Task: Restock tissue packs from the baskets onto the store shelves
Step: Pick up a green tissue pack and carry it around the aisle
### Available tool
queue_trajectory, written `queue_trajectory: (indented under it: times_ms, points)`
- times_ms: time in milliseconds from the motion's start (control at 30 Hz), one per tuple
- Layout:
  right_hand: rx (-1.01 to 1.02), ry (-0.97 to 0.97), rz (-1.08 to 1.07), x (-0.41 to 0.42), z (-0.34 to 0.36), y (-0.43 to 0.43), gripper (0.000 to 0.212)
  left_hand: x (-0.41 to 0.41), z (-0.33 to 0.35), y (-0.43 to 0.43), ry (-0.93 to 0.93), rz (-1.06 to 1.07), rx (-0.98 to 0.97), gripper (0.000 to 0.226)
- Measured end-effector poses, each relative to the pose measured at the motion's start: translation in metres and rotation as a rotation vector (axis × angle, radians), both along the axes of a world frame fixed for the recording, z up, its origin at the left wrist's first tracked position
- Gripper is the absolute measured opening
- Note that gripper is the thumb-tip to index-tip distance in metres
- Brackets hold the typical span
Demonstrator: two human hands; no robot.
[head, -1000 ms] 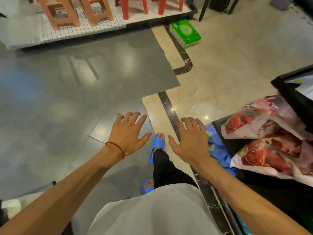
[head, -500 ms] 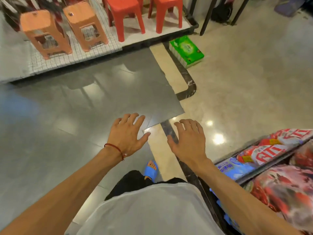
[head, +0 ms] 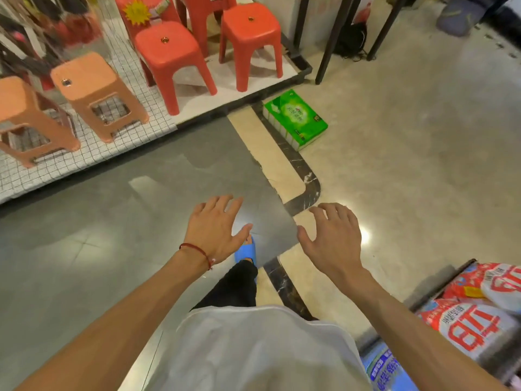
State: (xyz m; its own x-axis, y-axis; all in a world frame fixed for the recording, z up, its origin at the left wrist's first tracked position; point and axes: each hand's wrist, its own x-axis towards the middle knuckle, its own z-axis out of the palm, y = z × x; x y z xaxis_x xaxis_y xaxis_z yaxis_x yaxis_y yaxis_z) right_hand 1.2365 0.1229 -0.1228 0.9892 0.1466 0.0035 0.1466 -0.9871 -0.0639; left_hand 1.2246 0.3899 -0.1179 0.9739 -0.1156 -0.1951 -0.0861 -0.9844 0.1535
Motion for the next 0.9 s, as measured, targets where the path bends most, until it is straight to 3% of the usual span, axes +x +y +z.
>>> queue_trajectory:
  times_ms: [267, 500, 900]
  points:
    - [-0.055, 0.01, -0.062, 0.186, 0.024, 0.019, 0.047, 0.23, 0.025, 0.015, 0.007, -0.155, 0.024, 0.076]
    - [-0.014, -0.013, -0.103, 0.351, -0.007, -0.005, 0.039, 0.416, 0.018, -0.006, -0.041, -0.246, 0.077, 0.07]
    - [0.044, 0.057, -0.227, 0.608, -0.014, -0.062, 0.061, 0.7, 0.019, -0.072, -0.164, -0.362, 0.096, 0.064]
